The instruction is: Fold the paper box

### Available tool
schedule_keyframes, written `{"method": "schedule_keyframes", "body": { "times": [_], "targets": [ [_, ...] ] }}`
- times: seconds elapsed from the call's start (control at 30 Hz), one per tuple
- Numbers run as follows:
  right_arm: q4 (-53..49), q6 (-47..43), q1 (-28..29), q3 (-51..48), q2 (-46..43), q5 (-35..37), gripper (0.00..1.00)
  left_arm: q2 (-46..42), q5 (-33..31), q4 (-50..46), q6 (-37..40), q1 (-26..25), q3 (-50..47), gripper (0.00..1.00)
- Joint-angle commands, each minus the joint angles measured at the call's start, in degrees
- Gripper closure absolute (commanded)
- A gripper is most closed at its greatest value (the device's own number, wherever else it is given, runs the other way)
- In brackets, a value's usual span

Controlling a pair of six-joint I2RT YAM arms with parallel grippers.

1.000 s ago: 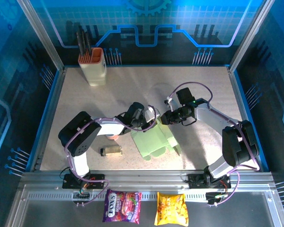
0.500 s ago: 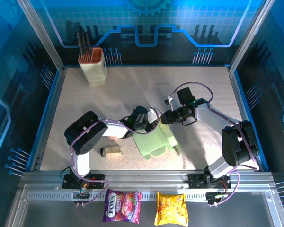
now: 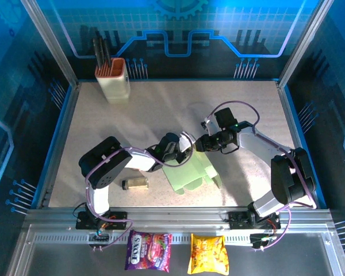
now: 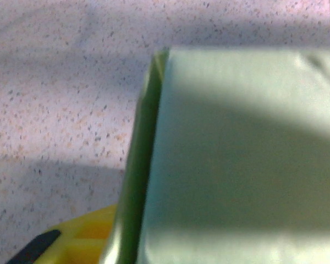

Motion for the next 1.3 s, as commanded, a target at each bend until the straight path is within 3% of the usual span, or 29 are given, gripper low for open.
{"method": "schedule_keyframes", "body": {
  "times": [0.0, 0.33, 0.7, 0.87, 1.27],
  "targets": [
    [-3.5, 0.2, 1.0, 2.0, -0.8, 2.9, 0.59, -4.0, -0.6, 0.6, 1.4, -0.5, -2.5, 0.65],
    [-6.0, 0.4, 2.9, 5.4, -1.0, 7.4, 0.52, -11.2, -0.1, -0.4, -0.8, -0.1, -8.7, 0.58],
    [-9.2, 0.3, 6.0, 11.4, 1.2, 15.4, 0.26, -20.6, -0.1, 0.4, -4.7, 3.5, -13.6, 0.57],
    [-11.1, -0.6, 7.9, 15.1, 5.1, 18.3, 0.20, -22.6, 0.1, -0.2, -4.9, 4.4, -14.2, 0.57],
    [-14.6, -0.6, 12.1, 22.7, 15.5, 25.3, 0.25, -22.9, -0.3, 0.1, -5.3, 4.5, -14.6, 0.55]
  ]
}}
